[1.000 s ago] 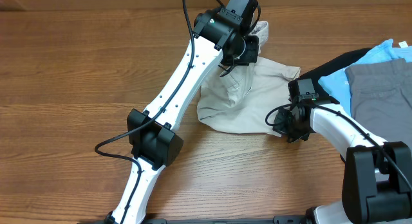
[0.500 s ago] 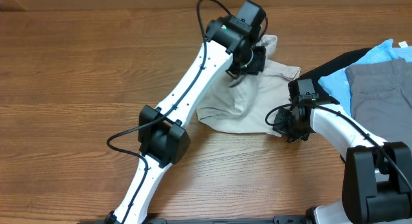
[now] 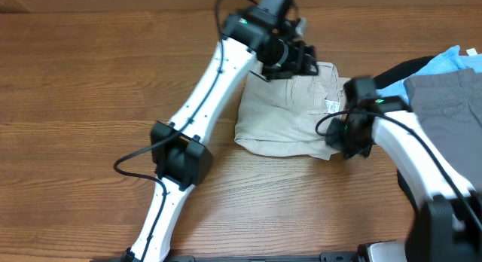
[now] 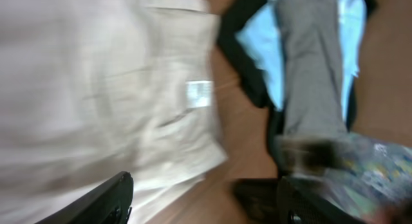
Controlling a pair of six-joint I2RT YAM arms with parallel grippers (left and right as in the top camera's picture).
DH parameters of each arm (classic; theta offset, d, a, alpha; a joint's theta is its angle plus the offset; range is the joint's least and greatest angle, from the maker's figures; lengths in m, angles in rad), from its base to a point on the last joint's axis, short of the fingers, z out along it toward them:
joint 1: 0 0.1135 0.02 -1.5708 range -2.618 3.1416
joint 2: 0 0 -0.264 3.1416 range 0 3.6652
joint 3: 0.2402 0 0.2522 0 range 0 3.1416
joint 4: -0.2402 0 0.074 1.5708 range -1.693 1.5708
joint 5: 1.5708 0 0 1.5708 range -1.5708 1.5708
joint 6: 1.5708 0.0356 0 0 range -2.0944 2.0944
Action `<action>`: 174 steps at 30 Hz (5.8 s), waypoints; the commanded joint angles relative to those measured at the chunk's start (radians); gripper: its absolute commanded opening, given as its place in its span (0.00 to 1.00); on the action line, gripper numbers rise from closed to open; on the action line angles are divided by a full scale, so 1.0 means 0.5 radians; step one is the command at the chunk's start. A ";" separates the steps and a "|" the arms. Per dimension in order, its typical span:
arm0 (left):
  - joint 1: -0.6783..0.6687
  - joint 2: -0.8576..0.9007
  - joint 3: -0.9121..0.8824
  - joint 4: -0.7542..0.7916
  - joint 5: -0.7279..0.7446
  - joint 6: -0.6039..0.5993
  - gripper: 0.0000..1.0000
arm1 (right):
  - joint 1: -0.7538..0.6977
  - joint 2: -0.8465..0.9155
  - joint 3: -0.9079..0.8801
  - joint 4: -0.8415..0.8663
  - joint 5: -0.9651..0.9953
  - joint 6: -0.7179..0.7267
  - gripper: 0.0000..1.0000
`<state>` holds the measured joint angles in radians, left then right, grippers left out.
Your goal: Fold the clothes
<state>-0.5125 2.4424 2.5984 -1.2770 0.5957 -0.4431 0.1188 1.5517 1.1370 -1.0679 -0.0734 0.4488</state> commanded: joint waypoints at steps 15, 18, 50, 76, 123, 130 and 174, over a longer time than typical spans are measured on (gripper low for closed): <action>0.062 -0.011 0.049 -0.388 -0.704 0.226 0.78 | 0.007 0.105 0.155 0.201 -0.020 -0.291 0.56; 0.062 -0.011 0.048 -0.430 -0.735 0.237 0.78 | 0.007 0.264 0.155 0.295 -0.018 -0.340 0.55; 0.080 -0.010 0.047 -0.428 -0.807 0.243 0.78 | 0.008 0.414 -0.455 0.270 -0.072 0.115 0.04; 0.081 -0.010 0.047 -0.436 -0.807 0.243 0.79 | 0.005 0.329 0.567 0.034 0.094 -0.060 0.13; 0.053 -0.031 0.047 -0.476 -0.839 0.258 0.75 | -0.246 0.517 0.784 0.077 0.038 -0.172 0.04; 0.052 -0.031 0.047 -0.482 -0.839 0.257 0.76 | -0.246 0.607 0.446 0.420 0.022 -0.164 0.04; -0.602 -0.346 -0.831 -0.295 -0.787 -0.209 0.04 | -0.742 0.278 1.420 -0.382 0.249 -0.217 1.00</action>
<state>-0.7891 2.2608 2.3192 -1.4952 0.1982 -0.4568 -0.2497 1.6936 1.8439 -1.2606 0.0414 0.3397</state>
